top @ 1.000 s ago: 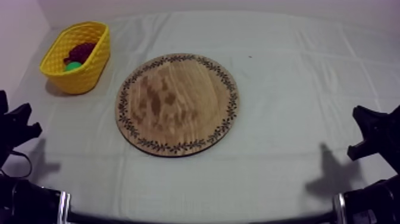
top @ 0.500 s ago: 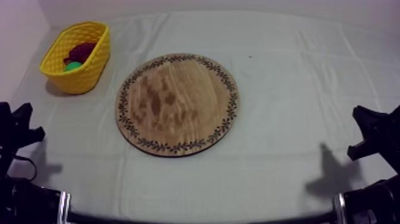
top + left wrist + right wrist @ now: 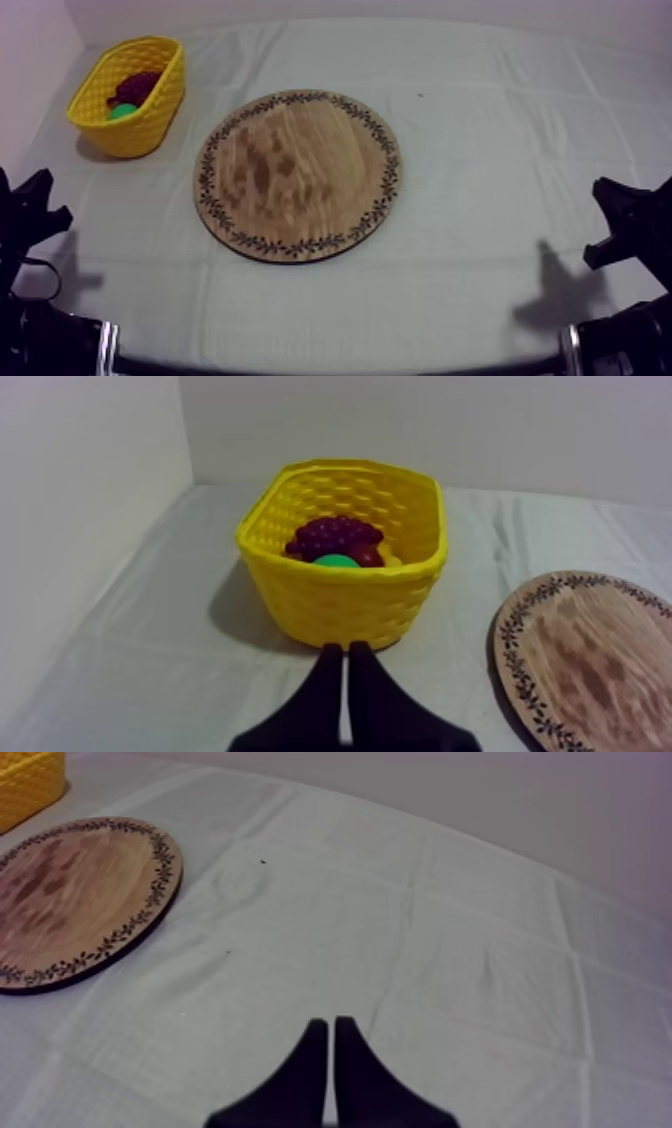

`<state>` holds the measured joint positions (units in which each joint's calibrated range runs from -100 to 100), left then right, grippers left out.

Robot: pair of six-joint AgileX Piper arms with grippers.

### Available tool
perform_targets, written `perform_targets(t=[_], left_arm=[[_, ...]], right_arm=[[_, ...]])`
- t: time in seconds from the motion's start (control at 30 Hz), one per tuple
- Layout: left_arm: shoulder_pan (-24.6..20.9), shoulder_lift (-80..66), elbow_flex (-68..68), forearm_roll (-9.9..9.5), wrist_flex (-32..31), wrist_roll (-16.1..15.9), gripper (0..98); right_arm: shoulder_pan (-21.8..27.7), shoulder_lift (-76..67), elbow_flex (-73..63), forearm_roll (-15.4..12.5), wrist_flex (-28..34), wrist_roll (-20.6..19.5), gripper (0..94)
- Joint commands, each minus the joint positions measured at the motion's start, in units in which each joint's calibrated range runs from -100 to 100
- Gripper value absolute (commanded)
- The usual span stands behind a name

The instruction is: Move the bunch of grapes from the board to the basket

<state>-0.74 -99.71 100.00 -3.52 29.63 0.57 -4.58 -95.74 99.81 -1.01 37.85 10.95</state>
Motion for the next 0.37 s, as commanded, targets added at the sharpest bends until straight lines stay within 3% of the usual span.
perform_targets(t=[0.0,0.33], left_arm=[[-0.01,-0.03,0.00,0.02,0.19,-0.04,0.0],[-0.02,-0.03,-0.07,0.76,2.18,-1.58,0.0]], right_arm=[[-0.02,-0.01,-0.03,0.01,-0.03,0.02,0.4],[-0.02,-0.01,-0.03,0.01,-0.03,0.02,0.4]])
